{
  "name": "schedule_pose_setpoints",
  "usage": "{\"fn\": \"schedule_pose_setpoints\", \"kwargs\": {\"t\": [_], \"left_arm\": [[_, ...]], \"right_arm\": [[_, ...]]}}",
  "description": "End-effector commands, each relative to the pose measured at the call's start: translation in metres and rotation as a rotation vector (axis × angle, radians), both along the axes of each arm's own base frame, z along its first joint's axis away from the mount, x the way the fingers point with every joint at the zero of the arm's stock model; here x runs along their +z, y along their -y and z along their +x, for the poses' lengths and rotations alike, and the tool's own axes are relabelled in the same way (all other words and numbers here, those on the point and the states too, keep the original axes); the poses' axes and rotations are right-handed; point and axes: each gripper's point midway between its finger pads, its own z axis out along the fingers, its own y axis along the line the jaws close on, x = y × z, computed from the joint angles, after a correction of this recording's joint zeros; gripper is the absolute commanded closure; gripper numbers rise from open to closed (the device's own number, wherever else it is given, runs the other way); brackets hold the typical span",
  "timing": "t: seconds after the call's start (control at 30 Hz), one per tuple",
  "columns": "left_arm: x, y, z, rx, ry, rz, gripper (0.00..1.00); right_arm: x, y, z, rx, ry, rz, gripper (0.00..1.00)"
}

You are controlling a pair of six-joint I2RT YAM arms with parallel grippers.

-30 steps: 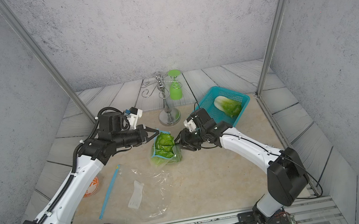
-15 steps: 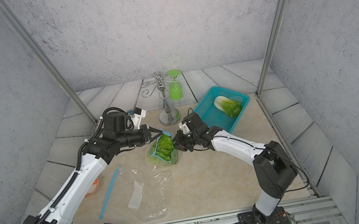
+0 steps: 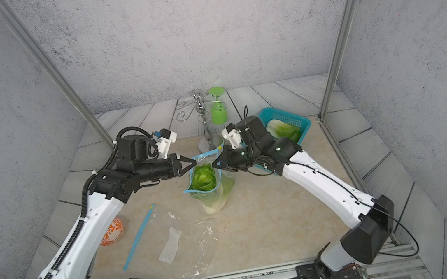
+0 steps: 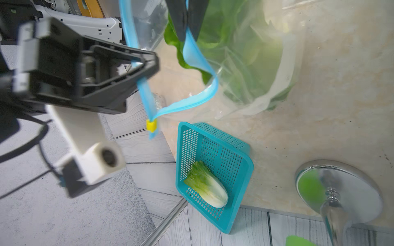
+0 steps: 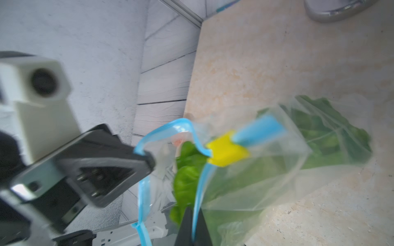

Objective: Put the chinese cabbages into a zipper bag and zip it
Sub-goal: Adjust the zipper food storage bag at the center of the board.

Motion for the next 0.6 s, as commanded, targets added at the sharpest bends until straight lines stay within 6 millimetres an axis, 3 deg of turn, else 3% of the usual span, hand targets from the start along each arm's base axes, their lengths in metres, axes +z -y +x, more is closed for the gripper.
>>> {"fn": "schedule_pose_setpoints", "kwargs": {"t": [0.0,0.13,0.33,0.47,0.57], "left_arm": [[0.021,0.004,-0.004,-0.025,0.038,-0.067,1.00],[0.033,0.015,-0.005,-0.056,0.018,-0.164,1.00],[0.002,0.029,0.005,-0.083,-0.058,-0.204,0.97],[0.001,0.025,0.003,-0.099,-0.040,-0.190,0.77],[0.013,0.016,-0.004,-0.122,-0.006,-0.196,0.55]], "right_arm": [[0.009,0.007,-0.011,0.020,0.024,0.002,1.00],[0.007,0.016,-0.006,-0.030,0.013,0.010,1.00],[-0.030,0.031,0.020,-0.187,-0.045,0.026,1.00],[-0.043,0.040,0.037,-0.287,-0.072,0.083,1.00],[-0.039,0.042,0.042,-0.313,-0.066,0.093,1.00]]}}
